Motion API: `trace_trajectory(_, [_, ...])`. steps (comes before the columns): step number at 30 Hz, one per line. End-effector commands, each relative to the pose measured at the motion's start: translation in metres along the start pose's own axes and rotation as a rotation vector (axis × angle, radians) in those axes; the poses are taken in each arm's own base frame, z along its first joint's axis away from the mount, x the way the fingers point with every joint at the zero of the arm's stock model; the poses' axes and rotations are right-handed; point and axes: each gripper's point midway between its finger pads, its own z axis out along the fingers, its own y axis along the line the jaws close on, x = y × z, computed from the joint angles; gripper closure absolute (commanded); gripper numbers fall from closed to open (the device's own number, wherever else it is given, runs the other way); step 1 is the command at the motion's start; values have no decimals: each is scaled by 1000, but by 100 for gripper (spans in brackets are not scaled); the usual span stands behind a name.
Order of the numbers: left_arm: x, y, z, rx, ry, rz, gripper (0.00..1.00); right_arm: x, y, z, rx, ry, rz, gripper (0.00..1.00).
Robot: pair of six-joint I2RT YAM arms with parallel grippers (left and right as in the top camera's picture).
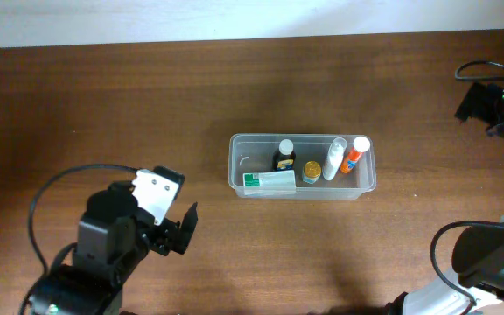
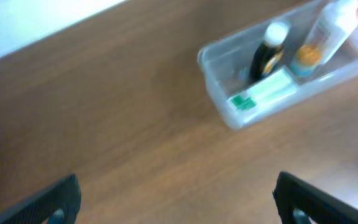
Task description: Pack container
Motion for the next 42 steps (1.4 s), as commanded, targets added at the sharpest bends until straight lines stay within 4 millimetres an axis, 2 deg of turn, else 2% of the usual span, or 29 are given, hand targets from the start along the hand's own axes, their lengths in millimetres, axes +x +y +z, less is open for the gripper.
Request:
trace_trajectory(1, [22, 5, 7, -22, -33, 39, 0, -1, -2, 2, 0, 3, 17, 2])
trace_trajectory(7, [45, 24, 20, -123, -159, -20, 0, -1, -2, 2, 0, 3, 17, 2])
trace_trajectory(19, [43, 64, 24, -346, -458, -48, 0, -1, -2, 2, 0, 3, 17, 2])
trace_trajectory(35, [62, 72, 12, -451, -585, -52, 0, -1, -2, 2, 0, 3, 17, 2])
trace_trajectory(42, [73, 76, 21, -470, -566, -63, 0, -1, -2, 2, 0, 3, 17, 2])
